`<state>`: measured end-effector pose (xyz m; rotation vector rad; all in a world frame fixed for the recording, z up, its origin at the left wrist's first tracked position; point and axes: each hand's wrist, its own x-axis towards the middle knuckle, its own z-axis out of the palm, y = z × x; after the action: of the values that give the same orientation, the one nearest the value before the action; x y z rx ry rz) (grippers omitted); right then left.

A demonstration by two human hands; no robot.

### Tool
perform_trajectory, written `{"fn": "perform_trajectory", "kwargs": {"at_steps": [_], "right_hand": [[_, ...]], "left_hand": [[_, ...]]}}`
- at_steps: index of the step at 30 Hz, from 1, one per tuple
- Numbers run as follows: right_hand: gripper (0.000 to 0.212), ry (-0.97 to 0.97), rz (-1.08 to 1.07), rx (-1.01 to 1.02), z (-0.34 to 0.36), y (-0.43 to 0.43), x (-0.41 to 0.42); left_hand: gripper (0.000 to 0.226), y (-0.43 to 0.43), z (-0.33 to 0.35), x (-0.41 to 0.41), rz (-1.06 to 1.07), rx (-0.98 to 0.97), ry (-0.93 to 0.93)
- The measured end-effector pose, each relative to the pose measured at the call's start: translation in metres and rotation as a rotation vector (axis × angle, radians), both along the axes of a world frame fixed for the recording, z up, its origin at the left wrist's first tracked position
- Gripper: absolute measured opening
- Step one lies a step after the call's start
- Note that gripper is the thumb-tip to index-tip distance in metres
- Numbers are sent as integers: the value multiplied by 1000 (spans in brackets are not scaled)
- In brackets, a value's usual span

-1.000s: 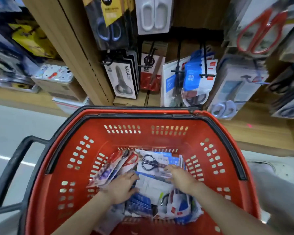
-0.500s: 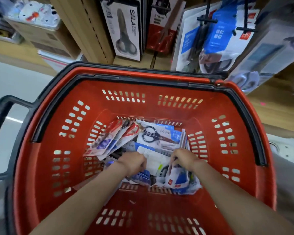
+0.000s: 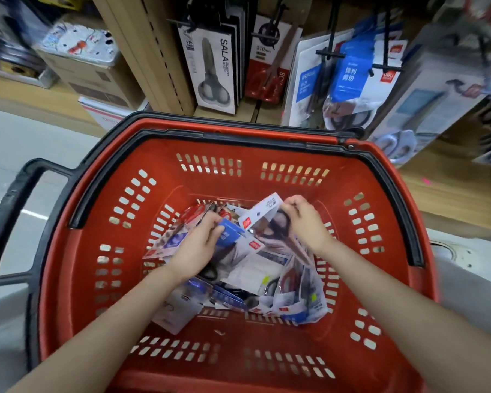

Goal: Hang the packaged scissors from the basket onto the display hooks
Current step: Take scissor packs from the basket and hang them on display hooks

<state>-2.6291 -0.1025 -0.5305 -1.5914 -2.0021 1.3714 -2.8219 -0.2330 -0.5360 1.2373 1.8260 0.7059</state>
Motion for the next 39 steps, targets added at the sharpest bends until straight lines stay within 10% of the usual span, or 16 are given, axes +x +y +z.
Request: {"fn": "perform_trajectory", "kwargs": {"at_steps": [10, 25, 34, 39], "right_hand": [[20, 188, -309, -88, 42, -14, 19], [34, 63, -303, -300, 44, -44, -12], [22, 168, 31, -157, 98, -64, 7], [12, 276, -134, -197, 100, -66, 14]], "left_hand": [[13, 9, 53, 15, 575, 235, -74], [40, 2, 88, 65, 543, -91, -825], [23, -4, 93, 65, 488, 141, -568], [18, -7, 98, 72, 478, 111, -591]]}}
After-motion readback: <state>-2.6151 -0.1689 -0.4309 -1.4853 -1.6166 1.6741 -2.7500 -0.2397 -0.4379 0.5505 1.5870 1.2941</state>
